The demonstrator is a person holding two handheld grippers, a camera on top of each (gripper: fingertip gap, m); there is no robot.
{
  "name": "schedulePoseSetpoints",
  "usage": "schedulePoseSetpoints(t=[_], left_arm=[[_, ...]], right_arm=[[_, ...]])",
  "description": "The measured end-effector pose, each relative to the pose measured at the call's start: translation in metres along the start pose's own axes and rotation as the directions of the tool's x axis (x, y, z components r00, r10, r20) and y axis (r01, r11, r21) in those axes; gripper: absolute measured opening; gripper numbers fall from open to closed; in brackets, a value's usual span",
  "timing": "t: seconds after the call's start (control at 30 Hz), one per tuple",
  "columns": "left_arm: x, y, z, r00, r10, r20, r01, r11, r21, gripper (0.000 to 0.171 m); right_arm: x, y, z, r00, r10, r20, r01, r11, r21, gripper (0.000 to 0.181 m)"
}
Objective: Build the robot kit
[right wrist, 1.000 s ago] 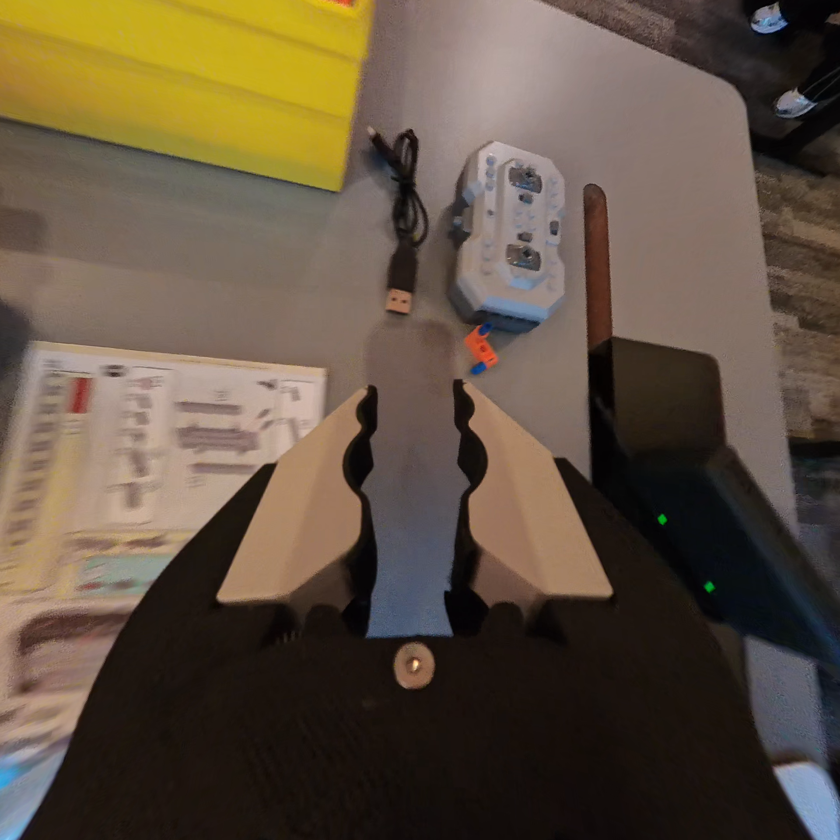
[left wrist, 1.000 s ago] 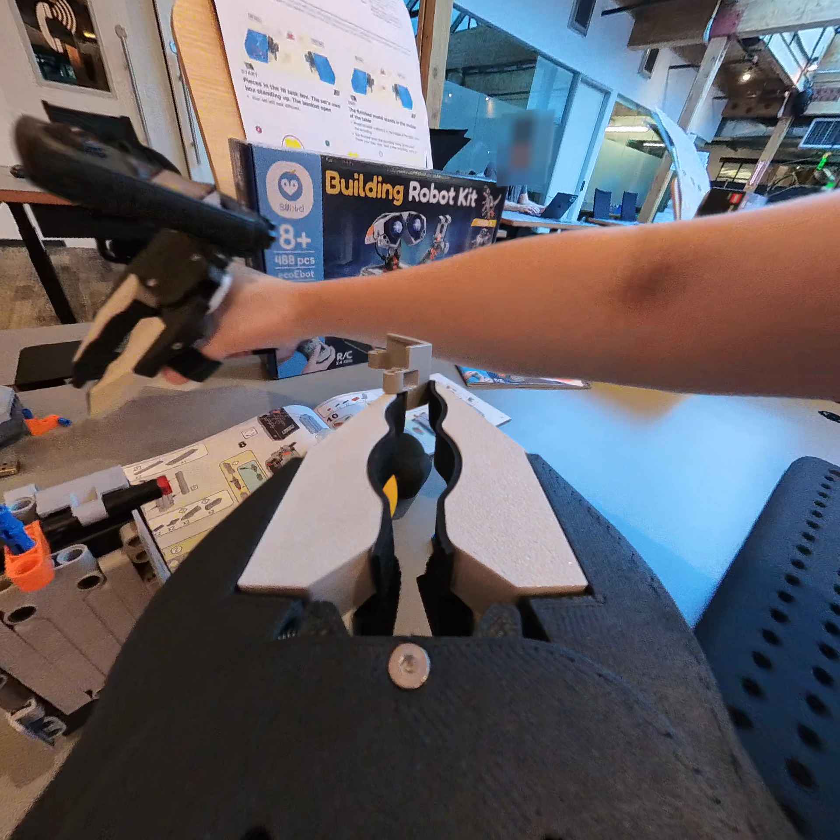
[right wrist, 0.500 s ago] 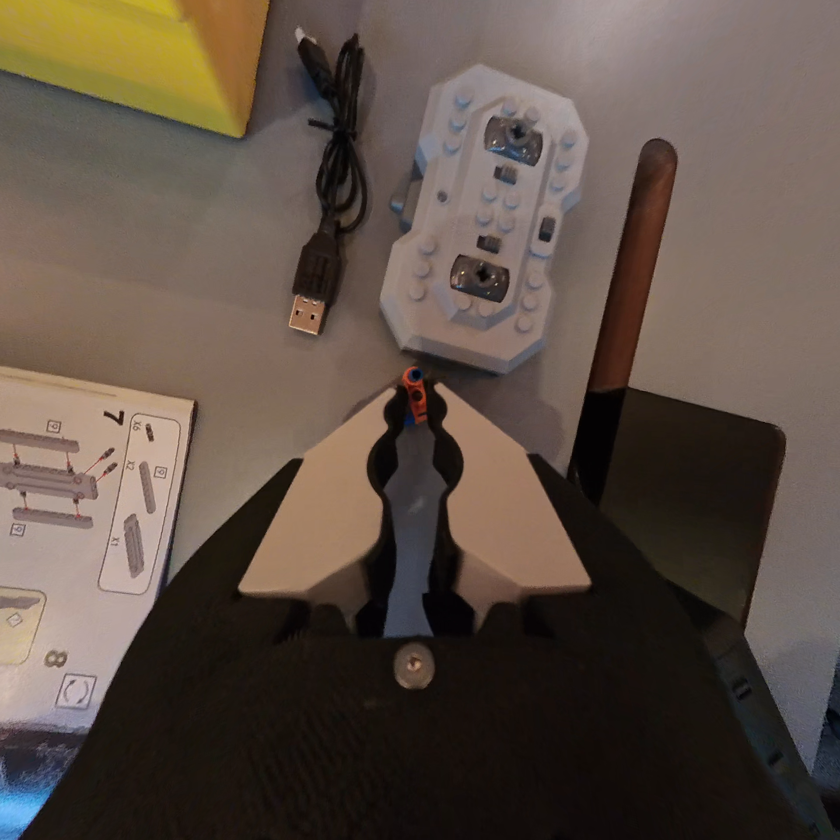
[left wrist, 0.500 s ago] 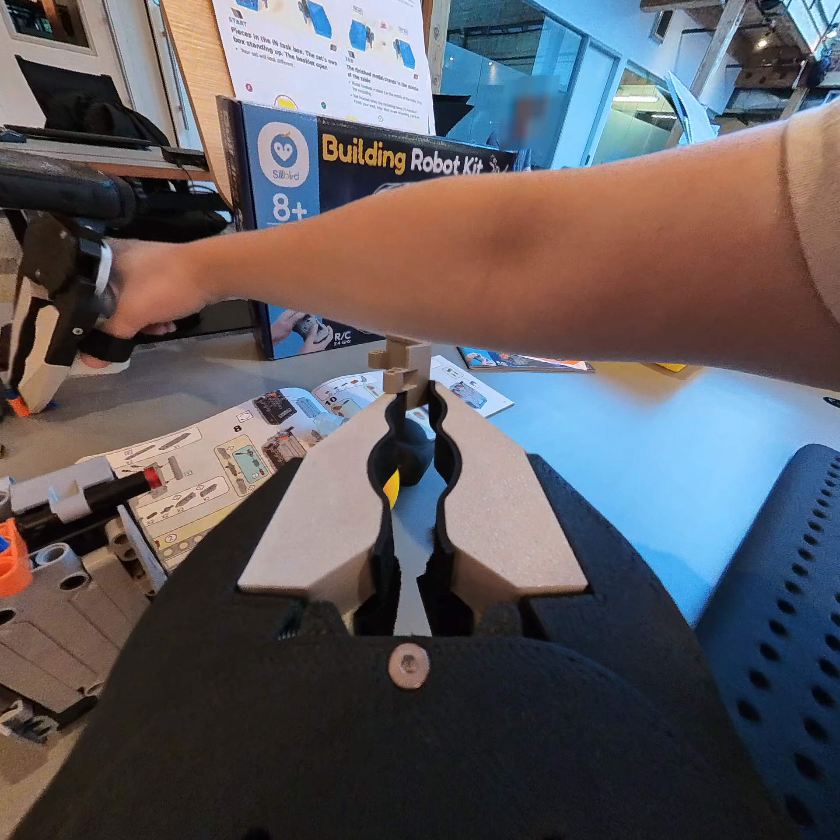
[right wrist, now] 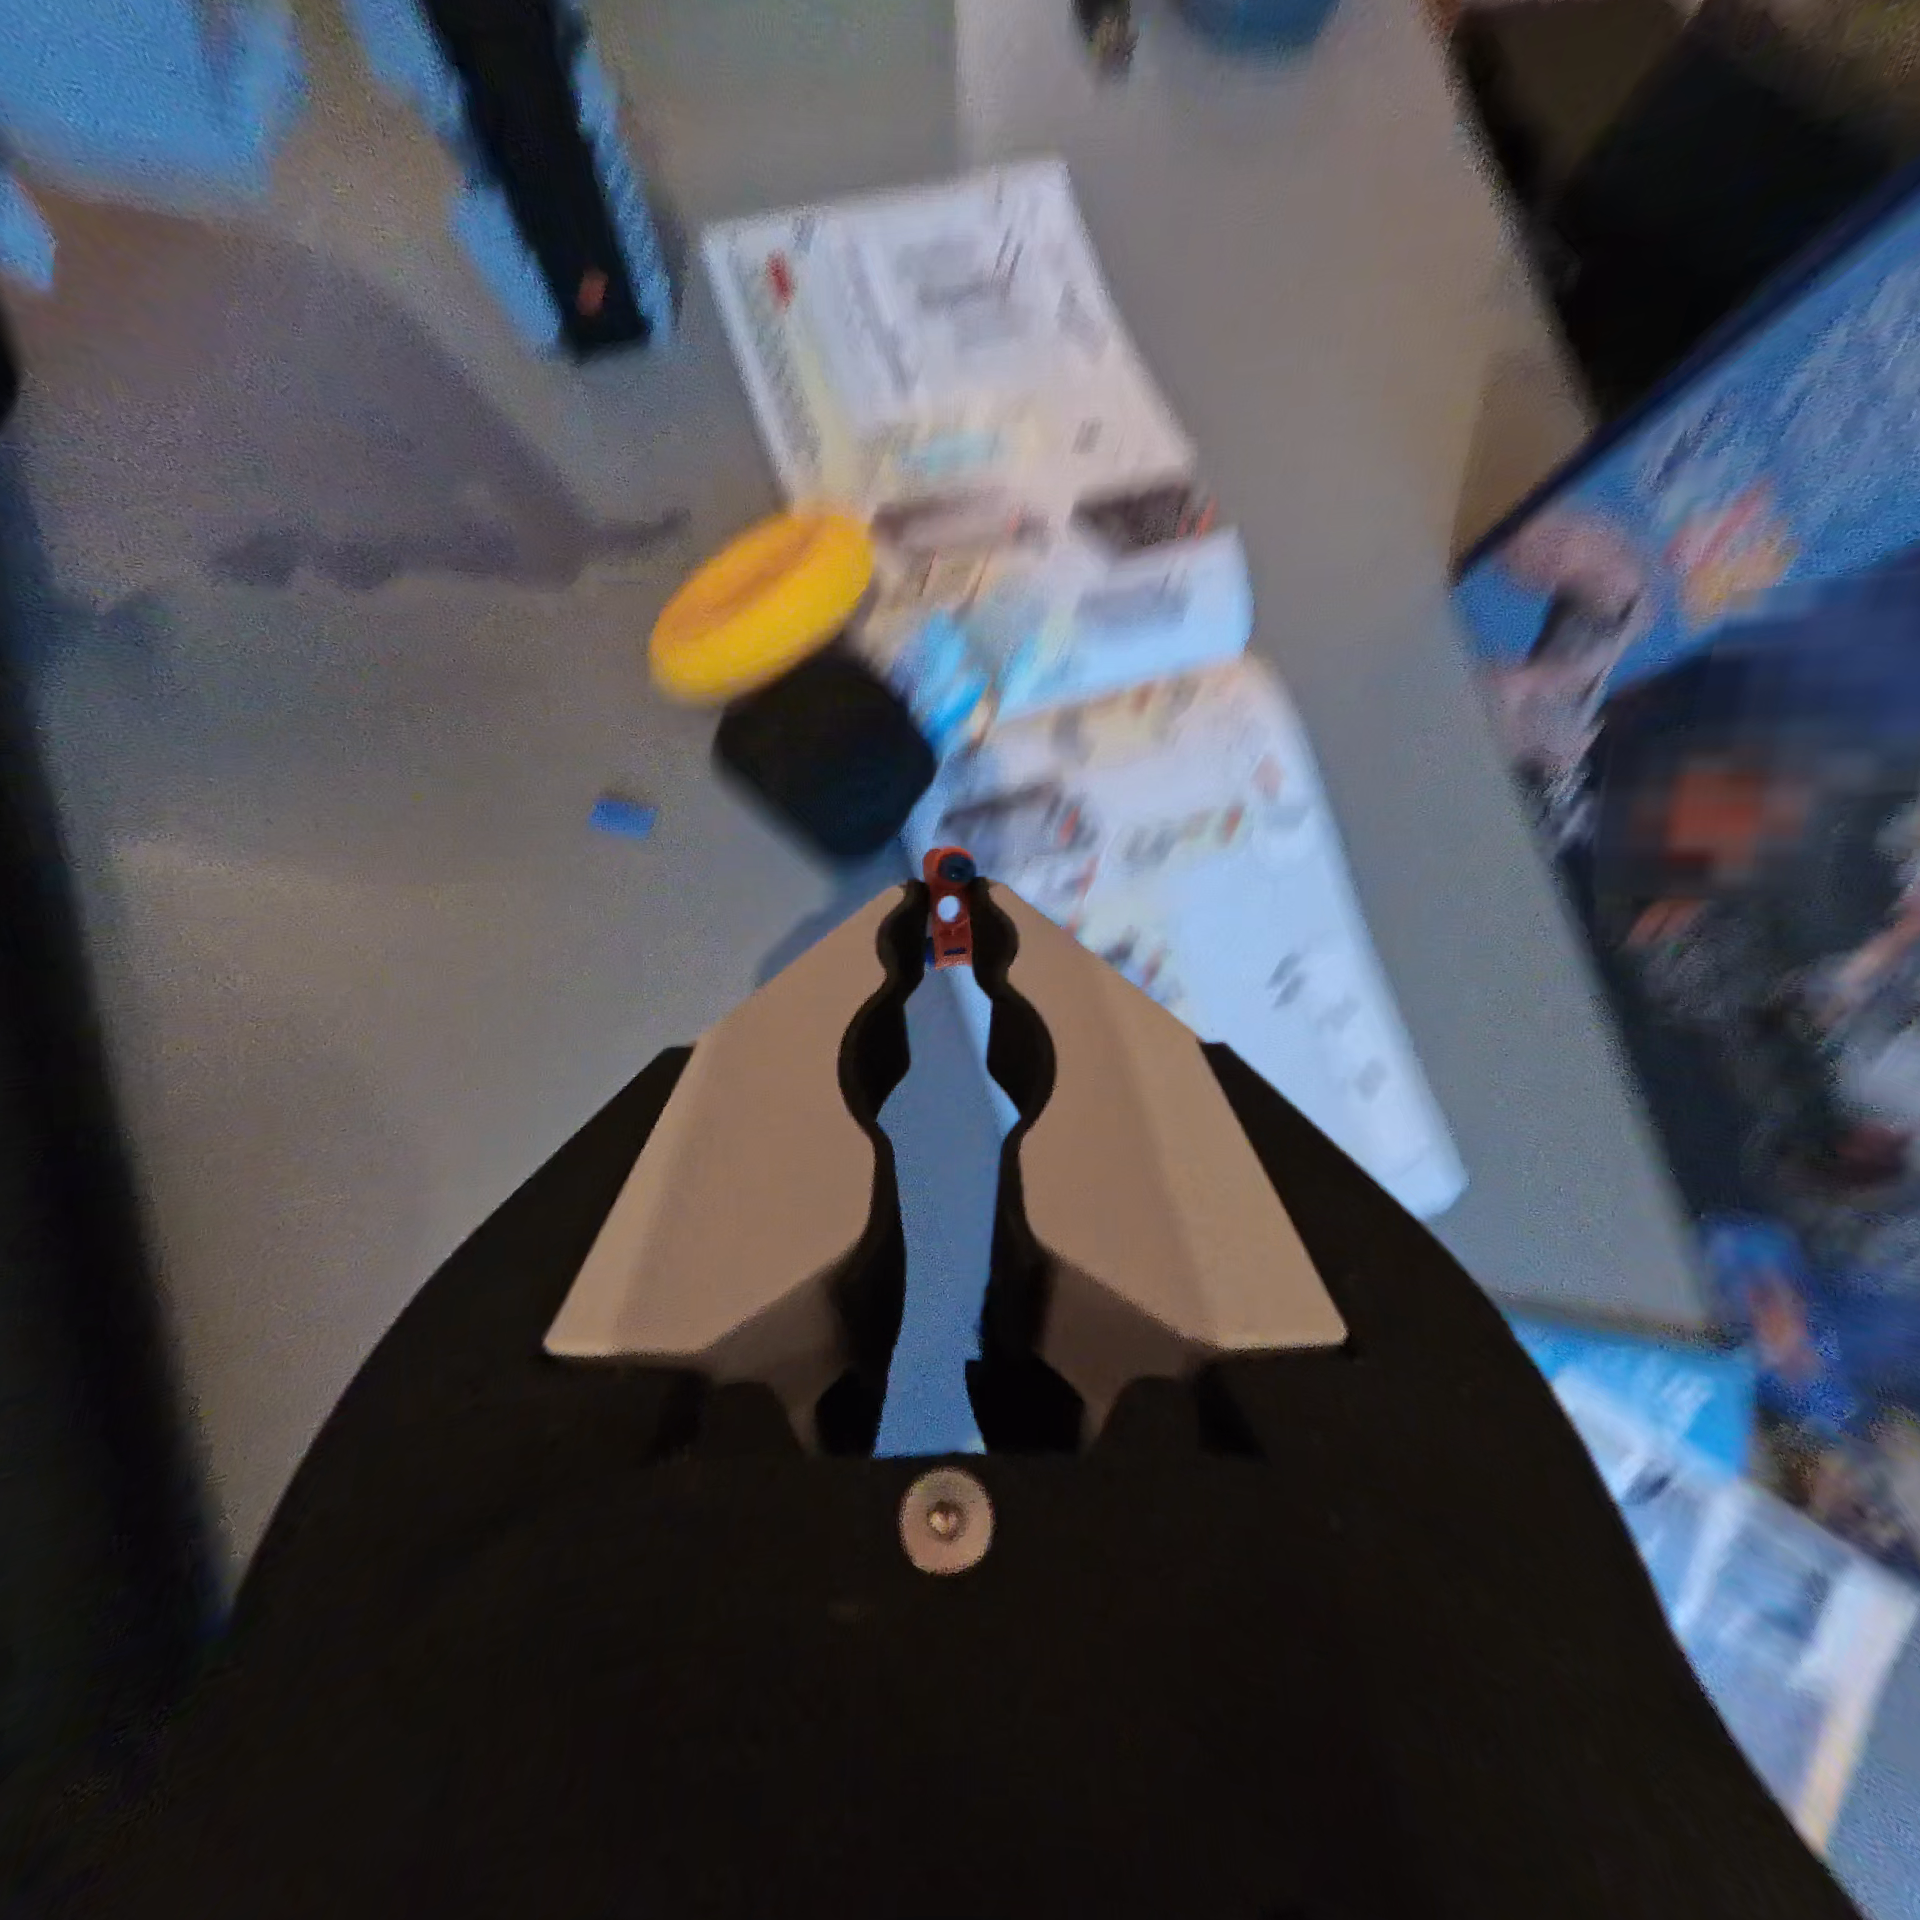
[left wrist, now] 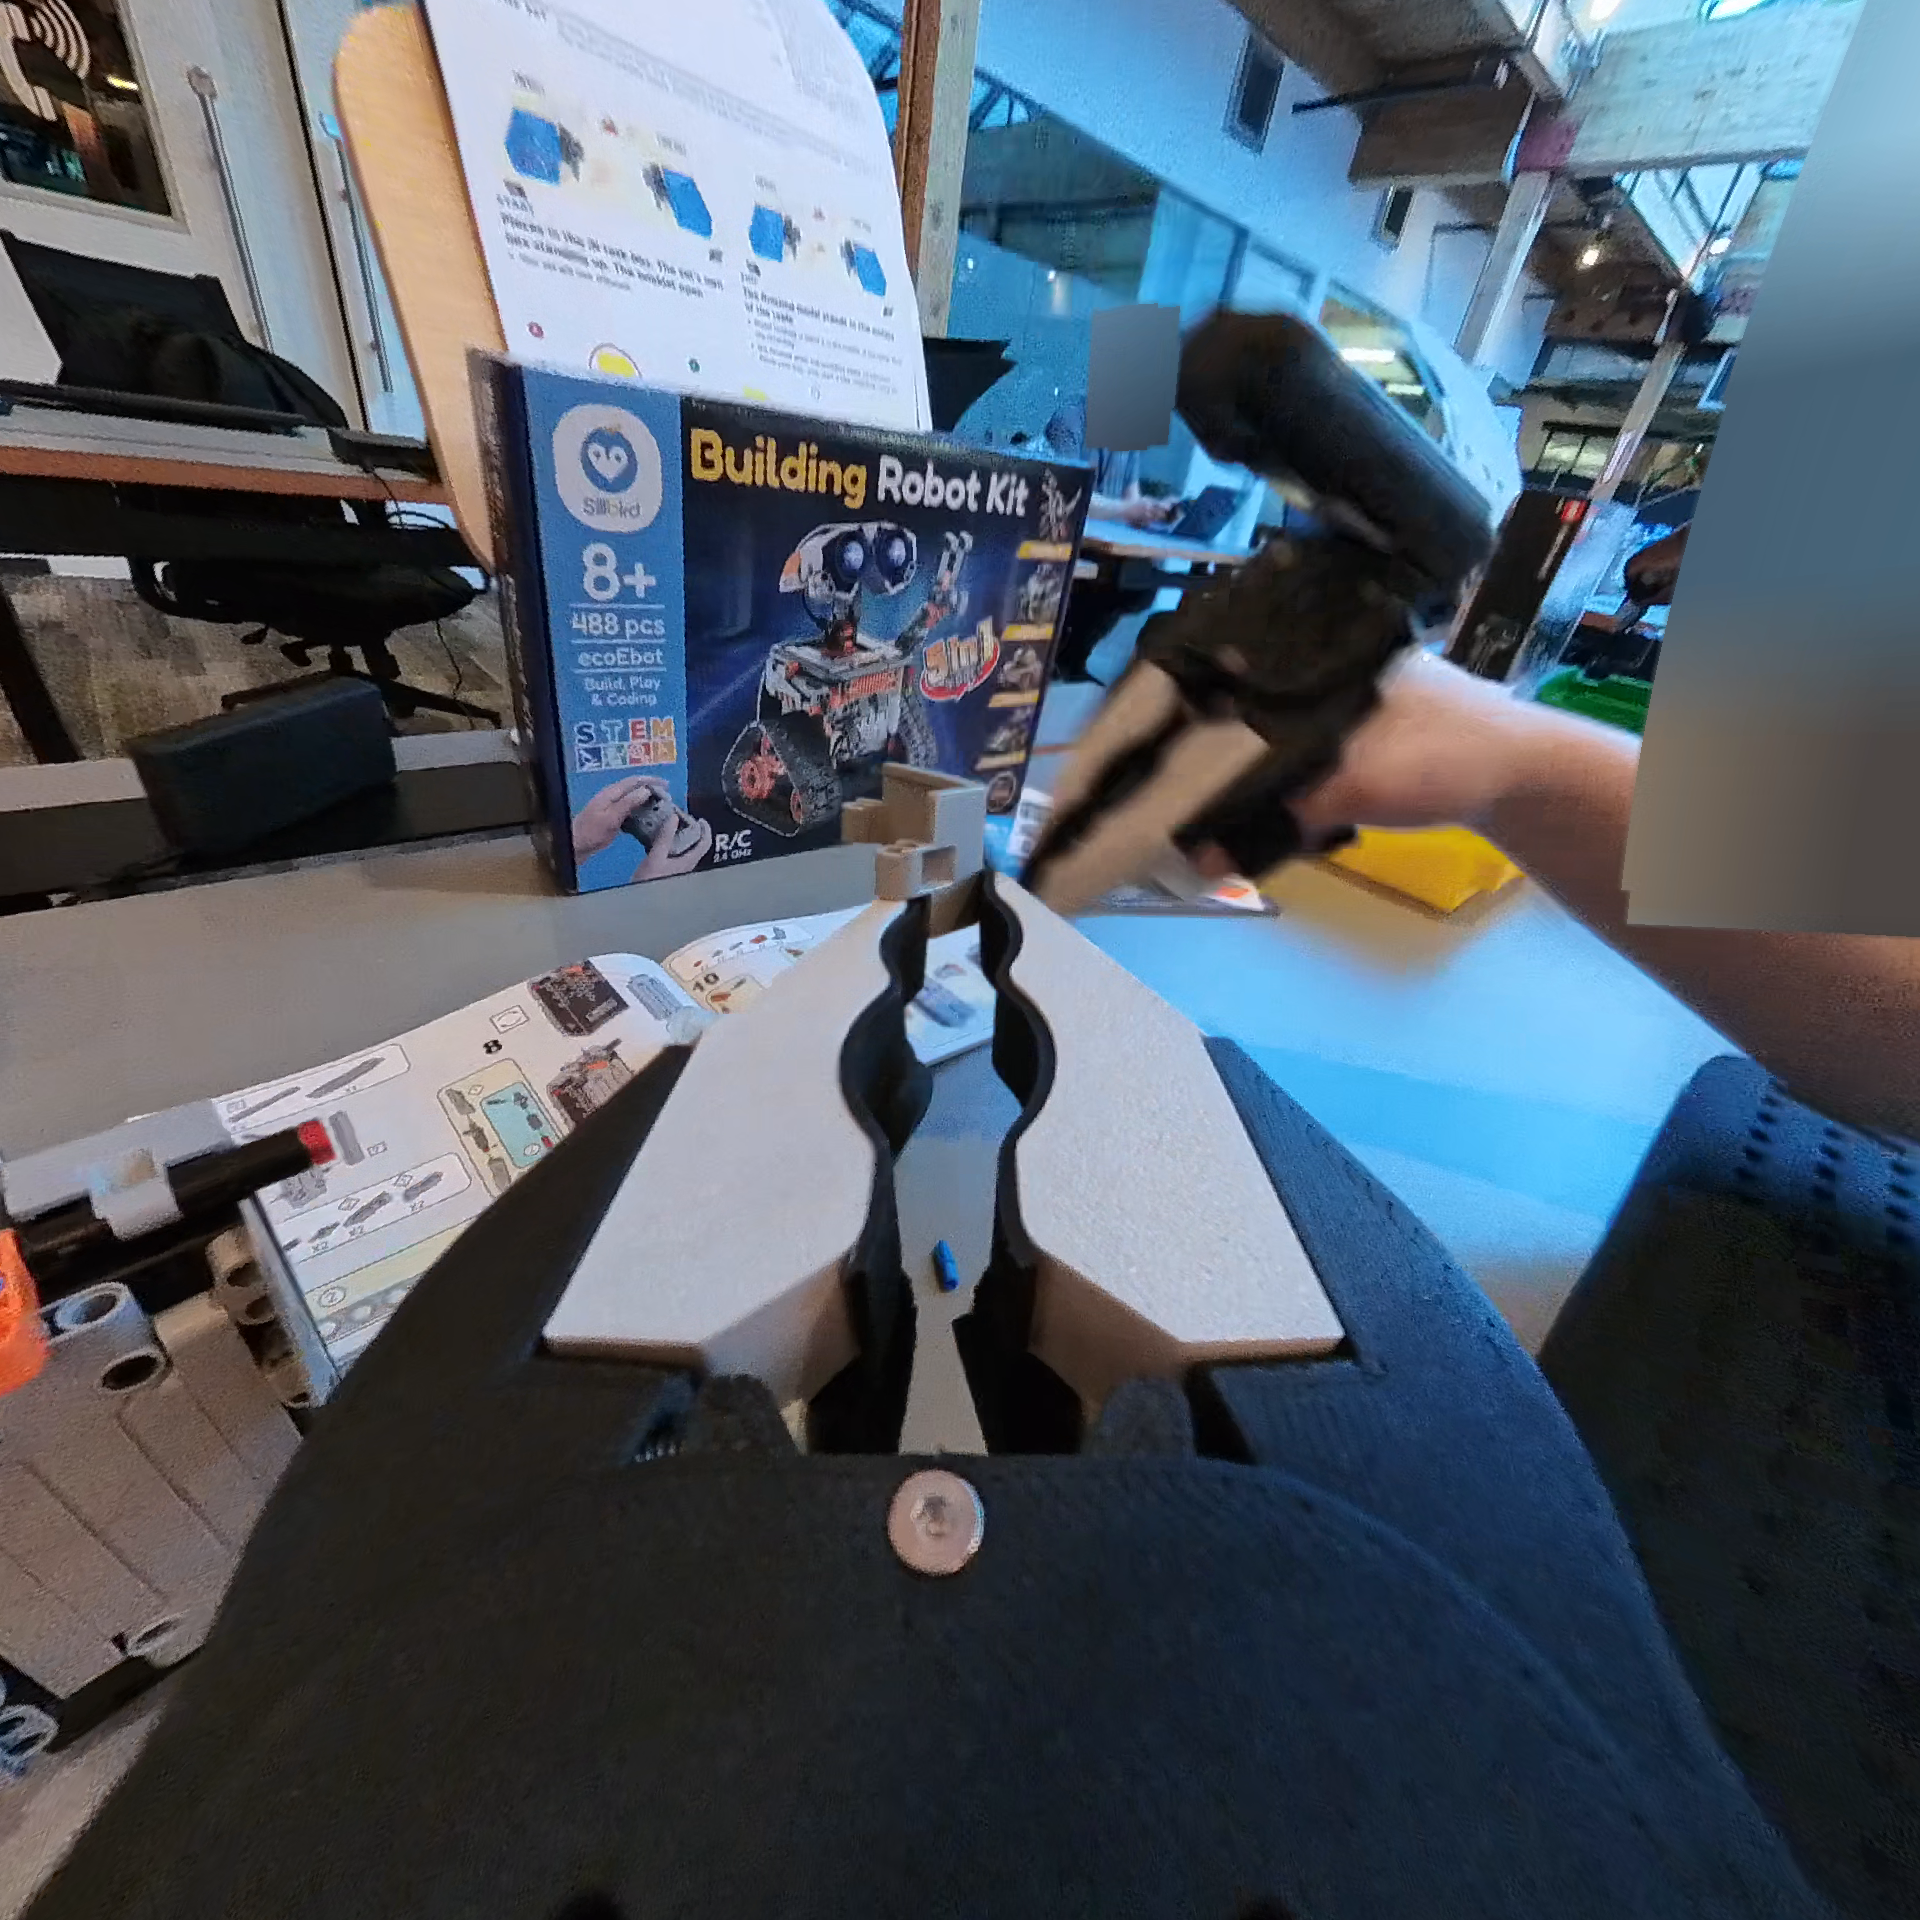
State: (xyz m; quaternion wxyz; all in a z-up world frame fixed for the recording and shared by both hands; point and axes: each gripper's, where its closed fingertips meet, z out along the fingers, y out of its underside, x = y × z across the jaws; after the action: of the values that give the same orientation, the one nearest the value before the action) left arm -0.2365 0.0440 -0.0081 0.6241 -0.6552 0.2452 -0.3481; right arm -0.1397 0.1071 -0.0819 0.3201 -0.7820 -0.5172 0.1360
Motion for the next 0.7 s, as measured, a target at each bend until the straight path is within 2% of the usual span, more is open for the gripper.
schedulePoseSetpoints(t=[0.07, 0.17, 0.23, 0.33, 0.43, 0.53, 0.57, 0.63, 0.7], left_arm=[[-0.003, -0.004, -0.003, 1.000, -0.015, 0.005, 0.015, 1.000, 0.021, 0.007], [-0.004, -0.002, -0.001, 0.999, -0.038, -0.009, 0.039, 0.999, 0.014, 0.007], [0.003, 0.005, 0.005, 0.997, -0.054, -0.062, 0.053, 0.998, -0.015, 0.007], [0.009, 0.018, 0.013, 0.993, -0.061, -0.098, 0.054, 0.996, -0.075, 0.007], [0.036, 0.034, 0.020, 0.960, -0.107, -0.259, 0.066, 0.985, -0.160, 0.007], [0.078, 0.038, 0.019, 0.847, -0.231, -0.479, 0.139, 0.966, -0.220, 0.007], [0.087, 0.036, 0.019, 0.827, -0.229, -0.513, 0.132, 0.967, -0.218, 0.007], [0.099, 0.037, 0.020, 0.809, -0.195, -0.554, 0.089, 0.973, -0.211, 0.007], [0.113, 0.042, 0.020, 0.766, -0.197, -0.612, 0.051, 0.968, -0.247, 0.007]], right_arm=[[-0.024, 0.040, -0.013, 0.997, 0.062, 0.044, -0.062, 0.998, 0.001, 0.006], [-0.037, 0.079, -0.010, 0.990, 0.140, 0.025, -0.140, 0.990, 0.003, 0.006], [-0.046, 0.091, -0.003, 0.987, 0.151, 0.045, -0.151, 0.989, -0.010, 0.007], [-0.045, 0.101, 0.009, 0.997, 0.080, 0.015, -0.080, 0.995, -0.057, 0.007], [-0.044, 0.104, 0.012, 1.000, 0.021, 0.001, -0.021, 0.997, -0.080, 0.007], [-0.043, 0.110, 0.008, 1.000, 0.013, 0.000, -0.013, 0.997, -0.081, 0.008], [-0.046, 0.111, 0.004, 1.000, 0.015, 0.022, -0.013, 0.998, -0.068, 0.015], [-0.056, 0.099, -0.011, 0.997, -0.024, 0.078, 0.021, 0.999, 0.036, 0.030], [-0.073, 0.063, -0.044, 0.985, -0.133, 0.114, 0.105, 0.968, 0.227, 0.039]])
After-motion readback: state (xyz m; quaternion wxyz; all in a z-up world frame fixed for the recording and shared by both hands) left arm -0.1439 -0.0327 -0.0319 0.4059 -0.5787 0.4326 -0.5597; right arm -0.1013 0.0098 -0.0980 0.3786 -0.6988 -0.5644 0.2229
